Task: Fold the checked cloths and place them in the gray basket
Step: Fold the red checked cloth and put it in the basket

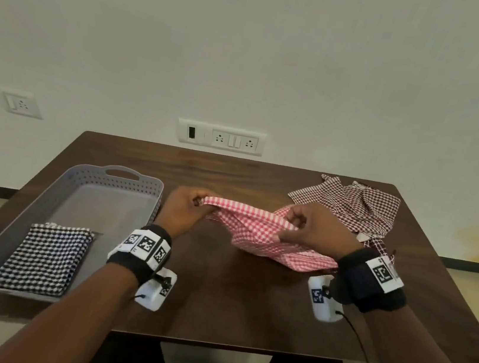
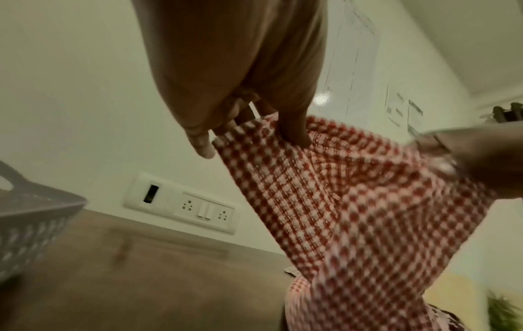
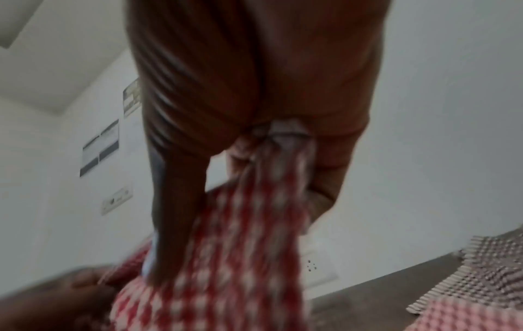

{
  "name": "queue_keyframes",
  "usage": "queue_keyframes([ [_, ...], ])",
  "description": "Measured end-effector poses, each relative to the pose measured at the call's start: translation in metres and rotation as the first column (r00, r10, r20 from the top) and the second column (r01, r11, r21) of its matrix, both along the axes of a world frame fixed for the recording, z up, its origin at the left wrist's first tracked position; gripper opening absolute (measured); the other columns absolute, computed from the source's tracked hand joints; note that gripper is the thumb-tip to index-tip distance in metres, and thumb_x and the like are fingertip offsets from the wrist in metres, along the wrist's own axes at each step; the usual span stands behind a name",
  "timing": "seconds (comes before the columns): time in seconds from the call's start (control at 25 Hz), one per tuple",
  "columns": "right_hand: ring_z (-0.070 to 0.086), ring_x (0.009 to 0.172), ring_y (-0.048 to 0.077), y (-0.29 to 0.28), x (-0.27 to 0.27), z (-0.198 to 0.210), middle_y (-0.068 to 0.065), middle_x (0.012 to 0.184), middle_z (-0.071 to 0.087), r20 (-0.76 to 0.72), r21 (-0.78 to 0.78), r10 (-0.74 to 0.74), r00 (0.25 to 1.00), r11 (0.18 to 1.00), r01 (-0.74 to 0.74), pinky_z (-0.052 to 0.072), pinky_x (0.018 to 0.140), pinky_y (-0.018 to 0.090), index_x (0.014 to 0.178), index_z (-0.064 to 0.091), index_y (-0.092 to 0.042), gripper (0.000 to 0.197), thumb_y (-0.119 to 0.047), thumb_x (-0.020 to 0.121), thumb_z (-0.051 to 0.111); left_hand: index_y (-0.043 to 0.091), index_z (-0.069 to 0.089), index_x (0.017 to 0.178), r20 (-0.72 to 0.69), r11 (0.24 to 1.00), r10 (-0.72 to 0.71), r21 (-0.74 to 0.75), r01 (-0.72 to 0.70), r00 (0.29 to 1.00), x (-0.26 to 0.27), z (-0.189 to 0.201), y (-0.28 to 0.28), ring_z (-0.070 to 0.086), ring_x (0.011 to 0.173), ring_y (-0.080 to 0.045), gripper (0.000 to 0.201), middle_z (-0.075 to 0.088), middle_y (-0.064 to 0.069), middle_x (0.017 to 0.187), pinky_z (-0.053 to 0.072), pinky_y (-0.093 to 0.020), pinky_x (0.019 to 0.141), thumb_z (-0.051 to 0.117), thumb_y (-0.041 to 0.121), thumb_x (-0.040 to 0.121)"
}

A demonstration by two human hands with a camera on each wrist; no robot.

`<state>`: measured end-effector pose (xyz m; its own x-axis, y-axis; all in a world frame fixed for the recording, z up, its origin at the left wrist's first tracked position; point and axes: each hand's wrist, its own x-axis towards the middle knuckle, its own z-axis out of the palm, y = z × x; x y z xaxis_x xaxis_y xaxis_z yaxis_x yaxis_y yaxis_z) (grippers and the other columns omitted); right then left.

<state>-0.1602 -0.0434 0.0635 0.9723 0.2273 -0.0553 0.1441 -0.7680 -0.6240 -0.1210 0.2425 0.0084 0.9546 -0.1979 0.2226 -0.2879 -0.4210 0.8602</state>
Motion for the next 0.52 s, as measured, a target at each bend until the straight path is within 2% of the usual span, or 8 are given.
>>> queue_keyframes([
  [0.08, 0.056, 0.060, 0.002, -0.011, 0.004, -0.010, -0.007, 0.071, 0.070, 0.020, -0.103, -0.002, 1.000, 0.995, 0.004, 0.041, 0.060, 0.023, 0.078, 0.073, -0.018, 0.016, -0.027, 0.073, 0.086, 0.019, 0.074, 0.100, -0.070, 0.995, 0.013, -0.096, -0.019, 0.997, 0.004, 0.004, 0.020, 0.070, 0.084, -0.003, 0.014, 0.076, 0.003, 0.093, 0.053, -0.019, 0.076, 0.070, 0.013, 0.088],
  [0.16, 0.064, 0.075, 0.003, -0.008, 0.007, -0.020, -0.008, 0.084, 0.072, 0.096, 0.180, -0.132, 0.986, 0.977, 0.114, 0.046, 0.068, 0.019, 0.084, 0.068, -0.016, 0.009, -0.019, 0.084, 0.076, 0.009, 0.071, 0.106, -0.223, 0.948, -0.066, -0.317, -0.008, 0.973, 0.006, 0.009, 0.030, 0.069, 0.090, -0.016, 0.017, 0.074, -0.008, 0.100, 0.054, -0.028, 0.083, 0.064, 0.016, 0.092],
  [0.24, 0.067, 0.082, 0.006, 0.005, 0.010, -0.023, -0.007, 0.090, 0.071, -0.044, 0.684, -0.231, 0.972, 0.702, 0.198, 0.053, 0.068, 0.018, 0.089, 0.058, -0.013, 0.008, -0.010, 0.094, 0.063, 0.006, 0.066, 0.114, -0.425, 0.883, -0.195, -0.468, -0.030, 0.884, 0.009, 0.012, 0.031, 0.067, 0.097, -0.026, 0.029, 0.072, -0.012, 0.106, 0.051, -0.040, 0.093, 0.061, 0.024, 0.091],
  [0.32, 0.069, 0.083, 0.015, 0.015, 0.017, -0.026, 0.005, 0.094, 0.070, -0.235, 0.845, -0.148, 0.961, 0.457, 0.277, 0.057, 0.065, 0.024, 0.099, 0.058, -0.010, 0.003, -0.009, 0.098, 0.056, 0.011, 0.066, 0.114, -0.571, 0.944, -0.232, -0.329, 0.039, 0.787, 0.012, 0.011, 0.028, 0.068, 0.100, -0.026, 0.030, 0.073, -0.009, 0.109, 0.050, -0.039, 0.092, 0.060, 0.030, 0.092],
  [0.36, 0.070, 0.083, 0.016, 0.016, 0.026, -0.031, 0.007, 0.097, 0.071, -0.311, 0.818, -0.082, 0.947, 0.484, 0.311, 0.057, 0.063, 0.025, 0.105, 0.060, -0.008, 0.008, -0.010, 0.098, 0.056, 0.013, 0.068, 0.111, -0.605, 0.973, -0.220, -0.193, 0.128, 0.765, 0.017, 0.009, 0.028, 0.069, 0.099, -0.023, 0.027, 0.074, -0.007, 0.107, 0.051, -0.036, 0.089, 0.060, 0.032, 0.093],
  [0.4, 0.071, 0.080, 0.017, 0.014, 0.035, -0.036, 0.007, 0.094, 0.072, -0.373, 0.720, -0.033, 0.927, 0.621, 0.312, 0.055, 0.061, 0.024, 0.105, 0.062, -0.006, 0.011, -0.013, 0.098, 0.058, 0.014, 0.070, 0.109, -0.629, 0.972, -0.208, -0.046, 0.231, 0.749, 0.024, 0.004, 0.030, 0.070, 0.098, -0.021, 0.025, 0.075, -0.005, 0.106, 0.051, -0.035, 0.088, 0.060, 0.032, 0.094],
  [0.48, 0.066, 0.073, 0.024, 0.007, 0.061, -0.045, 0.008, 0.077, 0.067, -0.384, 0.186, -0.055, 0.922, 0.973, 0.136, 0.046, 0.059, 0.026, 0.085, 0.064, -0.007, 0.019, -0.022, 0.096, 0.063, 0.014, 0.073, 0.106, -0.634, 0.857, -0.097, 0.339, 0.388, 0.768, 0.049, -0.002, 0.038, 0.070, 0.096, -0.019, 0.026, 0.075, -0.003, 0.104, 0.053, -0.035, 0.090, 0.065, 0.034, 0.091],
  [0.52, 0.062, 0.072, 0.025, 0.004, 0.077, -0.048, 0.006, 0.070, 0.062, -0.304, -0.120, -0.103, 0.947, 0.990, 0.069, 0.041, 0.059, 0.026, 0.073, 0.061, -0.009, 0.028, -0.024, 0.095, 0.063, 0.012, 0.073, 0.102, -0.588, 0.777, -0.001, 0.508, 0.371, 0.809, 0.063, 0.001, 0.041, 0.069, 0.091, -0.019, 0.027, 0.074, -0.004, 0.101, 0.054, -0.032, 0.085, 0.068, 0.034, 0.089],
])
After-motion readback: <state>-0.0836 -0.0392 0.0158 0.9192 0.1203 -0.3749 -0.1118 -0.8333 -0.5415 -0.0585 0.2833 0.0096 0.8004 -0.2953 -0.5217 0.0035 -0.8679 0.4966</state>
